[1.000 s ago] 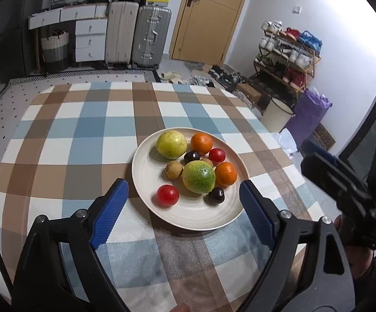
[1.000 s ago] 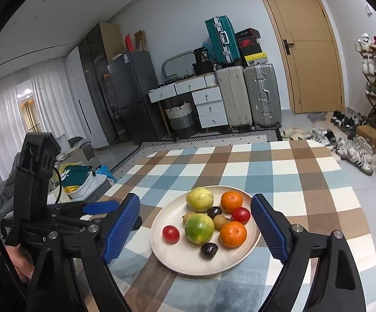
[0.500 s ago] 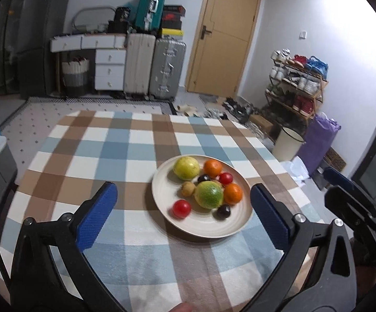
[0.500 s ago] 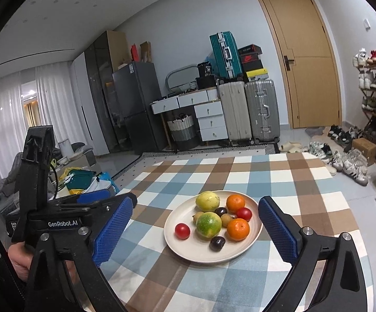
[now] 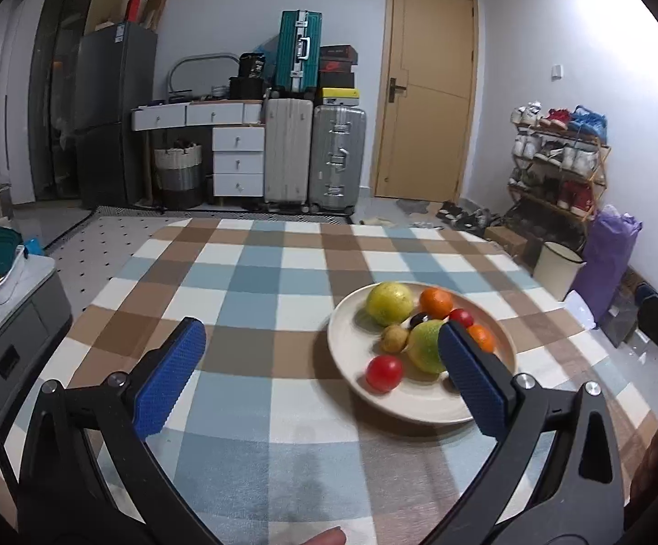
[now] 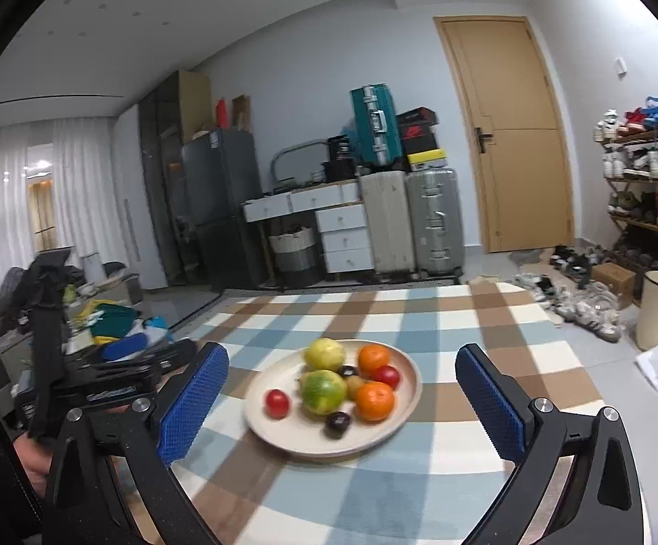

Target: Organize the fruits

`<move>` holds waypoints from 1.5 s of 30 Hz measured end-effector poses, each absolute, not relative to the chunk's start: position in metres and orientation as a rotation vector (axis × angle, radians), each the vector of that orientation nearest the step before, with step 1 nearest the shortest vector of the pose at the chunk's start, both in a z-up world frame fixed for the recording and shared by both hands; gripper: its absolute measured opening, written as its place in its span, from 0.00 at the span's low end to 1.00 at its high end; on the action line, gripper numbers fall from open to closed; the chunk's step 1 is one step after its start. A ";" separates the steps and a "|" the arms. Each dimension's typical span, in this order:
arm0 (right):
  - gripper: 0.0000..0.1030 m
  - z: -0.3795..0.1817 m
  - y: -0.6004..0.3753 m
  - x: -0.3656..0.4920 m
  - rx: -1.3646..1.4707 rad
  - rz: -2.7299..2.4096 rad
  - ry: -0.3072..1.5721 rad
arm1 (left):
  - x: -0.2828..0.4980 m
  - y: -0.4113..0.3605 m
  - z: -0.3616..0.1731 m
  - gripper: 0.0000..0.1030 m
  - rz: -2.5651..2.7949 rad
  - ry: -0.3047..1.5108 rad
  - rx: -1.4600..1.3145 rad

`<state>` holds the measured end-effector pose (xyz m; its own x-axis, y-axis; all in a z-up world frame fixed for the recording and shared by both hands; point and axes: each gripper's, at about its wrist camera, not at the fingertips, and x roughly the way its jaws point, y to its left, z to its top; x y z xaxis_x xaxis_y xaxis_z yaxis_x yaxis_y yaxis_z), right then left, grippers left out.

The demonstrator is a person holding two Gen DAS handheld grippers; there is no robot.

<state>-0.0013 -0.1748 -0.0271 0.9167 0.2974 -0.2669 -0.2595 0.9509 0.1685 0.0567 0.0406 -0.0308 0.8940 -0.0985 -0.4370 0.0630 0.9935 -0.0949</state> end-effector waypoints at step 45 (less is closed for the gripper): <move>1.00 -0.062 -0.157 0.011 -0.040 0.266 0.317 | 0.039 0.033 -0.051 0.99 -0.032 0.324 -0.003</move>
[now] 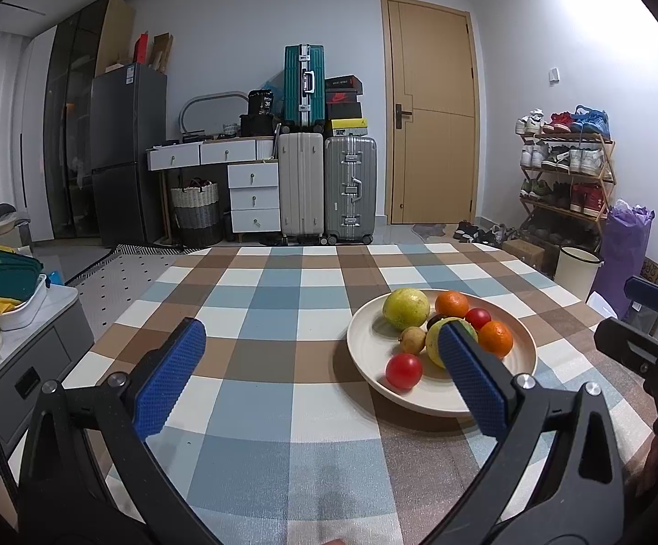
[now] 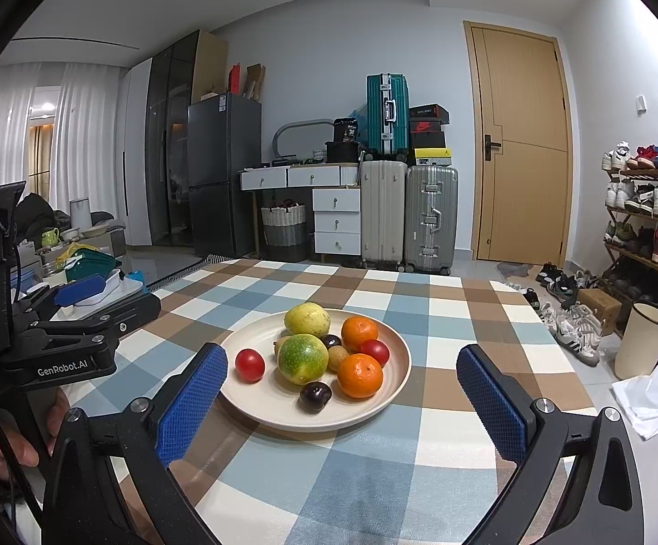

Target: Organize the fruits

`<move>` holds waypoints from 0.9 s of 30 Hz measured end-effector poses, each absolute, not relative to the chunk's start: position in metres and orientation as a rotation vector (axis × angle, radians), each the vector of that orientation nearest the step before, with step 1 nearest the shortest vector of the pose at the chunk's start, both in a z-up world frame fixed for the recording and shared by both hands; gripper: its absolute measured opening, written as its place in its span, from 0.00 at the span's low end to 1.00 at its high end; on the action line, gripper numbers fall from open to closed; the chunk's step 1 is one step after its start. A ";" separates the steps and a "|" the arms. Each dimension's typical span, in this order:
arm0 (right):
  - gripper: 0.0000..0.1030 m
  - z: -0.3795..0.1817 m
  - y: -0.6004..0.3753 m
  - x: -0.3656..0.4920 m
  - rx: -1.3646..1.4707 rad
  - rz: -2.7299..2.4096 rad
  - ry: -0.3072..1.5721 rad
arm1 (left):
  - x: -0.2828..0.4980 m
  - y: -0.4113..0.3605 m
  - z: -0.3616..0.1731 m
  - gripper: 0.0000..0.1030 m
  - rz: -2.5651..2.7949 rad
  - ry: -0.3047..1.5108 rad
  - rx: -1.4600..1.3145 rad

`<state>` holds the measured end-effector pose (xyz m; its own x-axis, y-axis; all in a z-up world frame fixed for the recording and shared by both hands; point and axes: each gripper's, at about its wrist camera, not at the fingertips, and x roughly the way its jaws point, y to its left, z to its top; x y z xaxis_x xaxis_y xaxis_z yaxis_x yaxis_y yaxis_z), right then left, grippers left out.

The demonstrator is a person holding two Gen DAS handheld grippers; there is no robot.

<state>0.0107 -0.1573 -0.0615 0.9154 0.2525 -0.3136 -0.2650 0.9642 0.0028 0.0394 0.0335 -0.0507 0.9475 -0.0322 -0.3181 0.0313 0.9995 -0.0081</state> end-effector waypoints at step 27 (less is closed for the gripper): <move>1.00 -0.064 -0.154 0.012 -0.040 0.265 0.325 | 0.039 0.034 -0.052 0.99 -0.016 0.325 0.003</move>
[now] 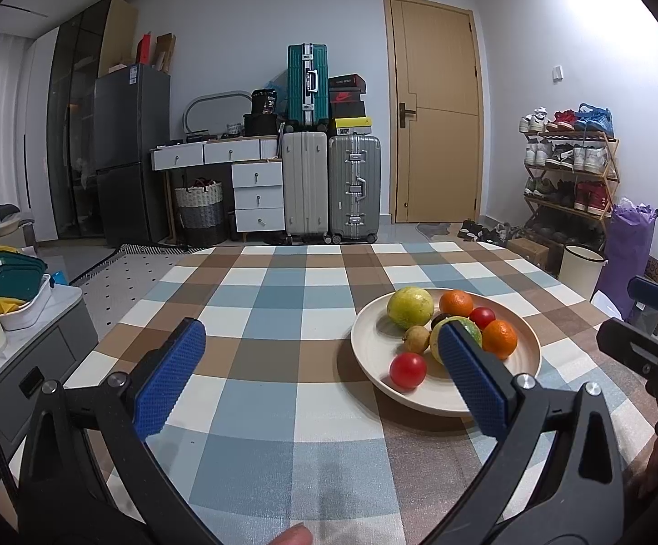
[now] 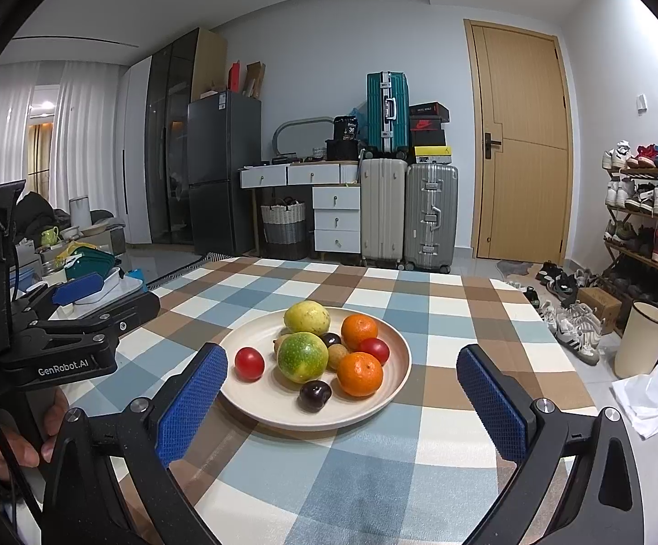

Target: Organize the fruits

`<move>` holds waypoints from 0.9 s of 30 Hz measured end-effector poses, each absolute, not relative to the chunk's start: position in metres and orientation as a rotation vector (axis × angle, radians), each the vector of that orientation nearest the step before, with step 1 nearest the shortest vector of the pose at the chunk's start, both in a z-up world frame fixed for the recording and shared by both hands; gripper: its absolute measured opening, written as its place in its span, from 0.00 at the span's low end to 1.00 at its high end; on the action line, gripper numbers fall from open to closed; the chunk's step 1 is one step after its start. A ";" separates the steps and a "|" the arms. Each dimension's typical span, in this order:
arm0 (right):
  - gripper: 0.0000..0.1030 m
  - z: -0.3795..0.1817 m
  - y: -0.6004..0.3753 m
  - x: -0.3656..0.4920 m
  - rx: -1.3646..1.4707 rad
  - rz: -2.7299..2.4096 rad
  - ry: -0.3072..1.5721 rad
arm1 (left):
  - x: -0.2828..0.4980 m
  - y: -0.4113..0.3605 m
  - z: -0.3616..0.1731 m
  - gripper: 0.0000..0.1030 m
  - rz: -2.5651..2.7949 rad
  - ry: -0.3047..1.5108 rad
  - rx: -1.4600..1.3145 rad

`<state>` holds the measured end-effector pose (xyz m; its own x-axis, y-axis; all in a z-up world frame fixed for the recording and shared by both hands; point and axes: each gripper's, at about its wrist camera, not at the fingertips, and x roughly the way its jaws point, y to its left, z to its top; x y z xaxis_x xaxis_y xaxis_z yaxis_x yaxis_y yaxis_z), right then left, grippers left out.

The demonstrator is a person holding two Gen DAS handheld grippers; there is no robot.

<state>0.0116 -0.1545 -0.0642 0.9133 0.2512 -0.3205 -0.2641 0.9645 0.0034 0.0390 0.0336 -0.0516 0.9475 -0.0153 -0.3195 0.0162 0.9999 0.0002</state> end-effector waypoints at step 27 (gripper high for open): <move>1.00 -0.063 -0.153 0.010 -0.041 0.263 0.333 | 0.039 0.033 -0.053 0.99 -0.021 0.325 0.005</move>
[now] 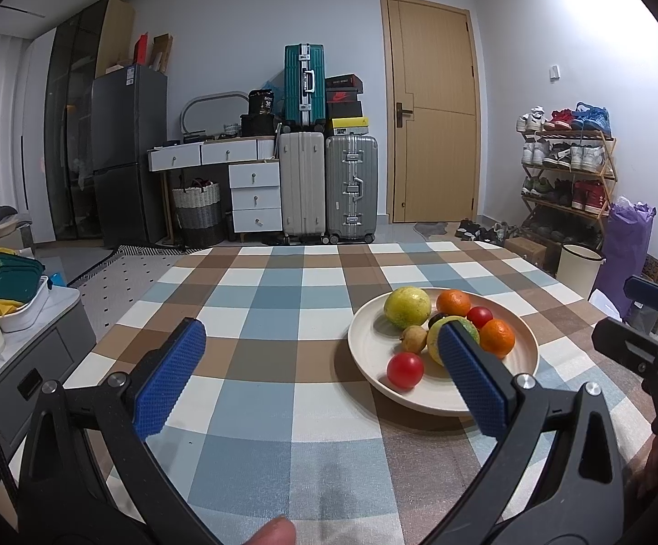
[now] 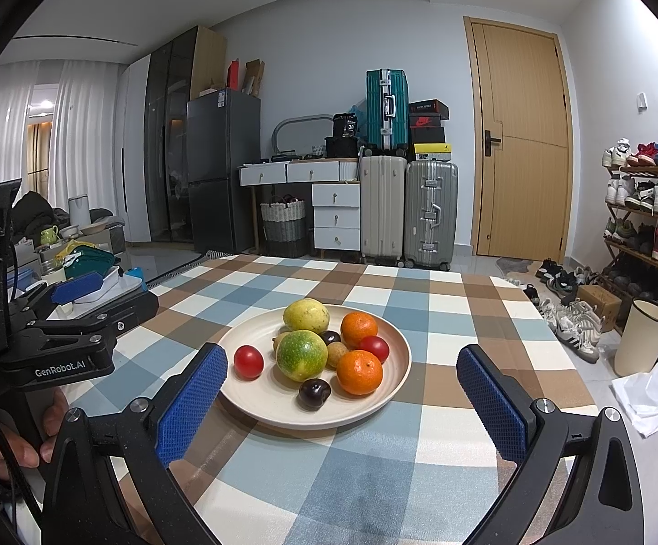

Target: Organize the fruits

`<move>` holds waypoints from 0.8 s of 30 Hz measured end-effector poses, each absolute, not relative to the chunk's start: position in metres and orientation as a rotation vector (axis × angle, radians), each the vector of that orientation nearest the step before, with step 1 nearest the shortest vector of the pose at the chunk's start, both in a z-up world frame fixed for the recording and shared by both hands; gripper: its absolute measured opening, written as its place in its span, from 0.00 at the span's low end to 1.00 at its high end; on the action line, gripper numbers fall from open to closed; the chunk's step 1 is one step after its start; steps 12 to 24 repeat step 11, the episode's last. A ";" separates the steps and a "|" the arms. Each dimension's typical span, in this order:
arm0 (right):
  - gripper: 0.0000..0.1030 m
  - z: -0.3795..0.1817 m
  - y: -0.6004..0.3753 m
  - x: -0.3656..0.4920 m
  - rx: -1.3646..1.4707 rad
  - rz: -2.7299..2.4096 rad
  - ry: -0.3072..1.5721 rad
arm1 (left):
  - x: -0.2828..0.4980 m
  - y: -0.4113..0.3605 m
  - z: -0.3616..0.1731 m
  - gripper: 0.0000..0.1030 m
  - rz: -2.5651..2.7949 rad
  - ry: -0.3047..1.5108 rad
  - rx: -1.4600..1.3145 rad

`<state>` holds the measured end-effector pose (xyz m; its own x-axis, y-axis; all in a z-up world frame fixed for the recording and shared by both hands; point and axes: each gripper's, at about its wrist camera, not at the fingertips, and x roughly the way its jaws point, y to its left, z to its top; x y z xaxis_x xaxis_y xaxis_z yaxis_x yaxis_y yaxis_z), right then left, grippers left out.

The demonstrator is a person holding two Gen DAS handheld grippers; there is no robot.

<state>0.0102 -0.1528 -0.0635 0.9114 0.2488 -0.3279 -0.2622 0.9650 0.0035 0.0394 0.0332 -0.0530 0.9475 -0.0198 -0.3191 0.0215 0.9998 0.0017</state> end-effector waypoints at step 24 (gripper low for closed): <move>1.00 -0.063 -0.152 0.009 -0.042 0.265 0.336 | 0.039 0.033 -0.053 0.99 -0.019 0.326 0.003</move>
